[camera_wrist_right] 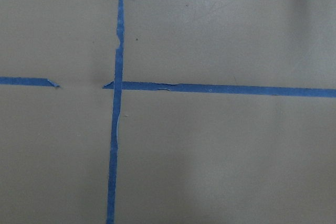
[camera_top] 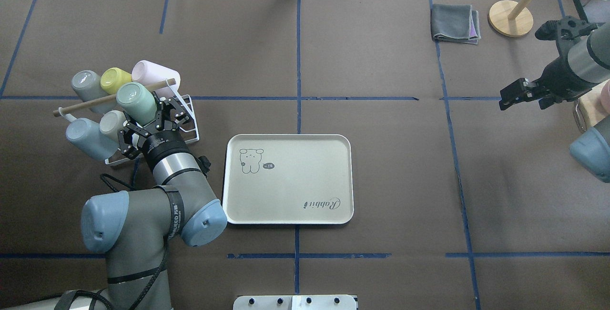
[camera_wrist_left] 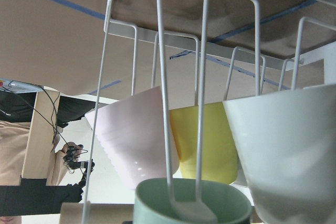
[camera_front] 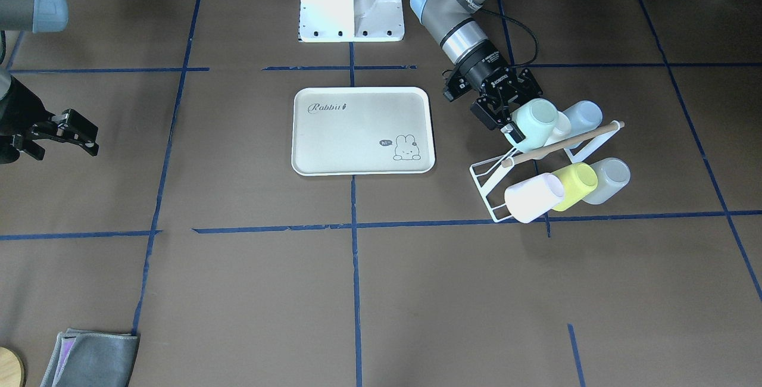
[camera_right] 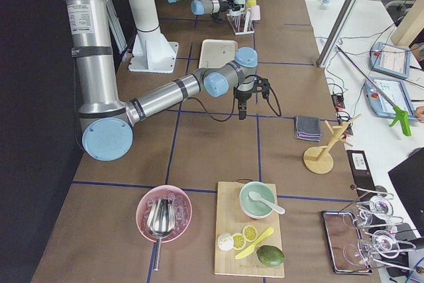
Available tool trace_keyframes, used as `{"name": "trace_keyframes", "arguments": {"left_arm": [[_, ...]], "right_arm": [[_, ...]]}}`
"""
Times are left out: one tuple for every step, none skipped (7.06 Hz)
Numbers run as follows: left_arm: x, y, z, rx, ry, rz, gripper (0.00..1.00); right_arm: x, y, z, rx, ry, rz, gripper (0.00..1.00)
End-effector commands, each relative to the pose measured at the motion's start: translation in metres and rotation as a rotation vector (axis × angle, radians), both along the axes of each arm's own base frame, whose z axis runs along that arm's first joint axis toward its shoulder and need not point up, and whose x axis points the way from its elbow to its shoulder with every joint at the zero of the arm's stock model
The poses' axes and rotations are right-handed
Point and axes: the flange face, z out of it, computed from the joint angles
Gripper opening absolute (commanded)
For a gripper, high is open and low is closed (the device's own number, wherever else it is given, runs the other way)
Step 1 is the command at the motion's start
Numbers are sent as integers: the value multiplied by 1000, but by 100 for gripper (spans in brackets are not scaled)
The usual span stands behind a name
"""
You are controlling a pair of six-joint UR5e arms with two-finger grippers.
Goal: Pick up and place green cup on tray
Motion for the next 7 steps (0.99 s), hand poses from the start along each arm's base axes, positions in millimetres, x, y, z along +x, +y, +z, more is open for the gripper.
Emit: {"name": "trace_keyframes", "arguments": {"left_arm": [[-24, 7, -23, 7, 22, 3, 43], [-32, 8, -35, 14, 47, 4, 43], [-57, 2, -57, 29, 107, -19, 44], [-90, 8, -87, 49, 207, -28, 44], [-118, 10, -104, 4, 320, -46, 44], [-138, 10, -130, -30, 490, -79, 42], [-136, 14, -137, -81, 739, -180, 42]], "right_arm": [[0, 0, 0, 0, 0, 0, 100], [0, 0, 0, -1, 1, 0, 100], [1, 0, 0, -1, 1, 3, 100], [2, -1, 0, -1, 1, 4, 100], [3, -1, 0, -1, 1, 6, 100], [3, -1, 0, -1, 1, 7, 100], [5, -2, 0, -1, 1, 10, 100]]}}
